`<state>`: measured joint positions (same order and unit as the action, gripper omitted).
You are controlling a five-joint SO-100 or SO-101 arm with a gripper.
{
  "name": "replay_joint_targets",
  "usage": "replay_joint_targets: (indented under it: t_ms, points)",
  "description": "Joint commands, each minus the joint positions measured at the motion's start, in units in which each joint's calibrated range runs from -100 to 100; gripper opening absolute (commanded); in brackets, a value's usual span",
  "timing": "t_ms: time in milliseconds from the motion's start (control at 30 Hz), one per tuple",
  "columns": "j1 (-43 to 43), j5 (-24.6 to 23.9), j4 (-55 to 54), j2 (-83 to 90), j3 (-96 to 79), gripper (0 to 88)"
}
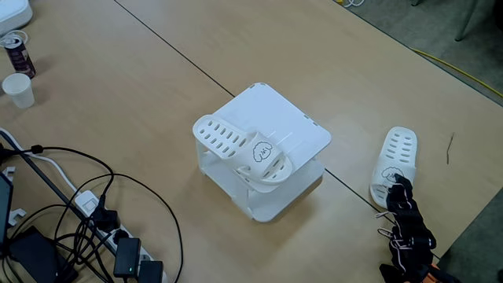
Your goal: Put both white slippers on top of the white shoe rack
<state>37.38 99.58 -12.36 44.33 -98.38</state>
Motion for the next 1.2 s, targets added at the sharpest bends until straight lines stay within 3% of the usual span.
replay_joint_targets:
  t_ms: [0, 667, 1167]
  points:
    - [0.04, 0.42, -5.50, -1.71, 1.09, 17.6]
    - [-1.44, 0.42, -21.20, -16.94, 0.19, 17.1]
    - [-2.18, 0.42, -21.63, -18.20, 0.73, 16.9]
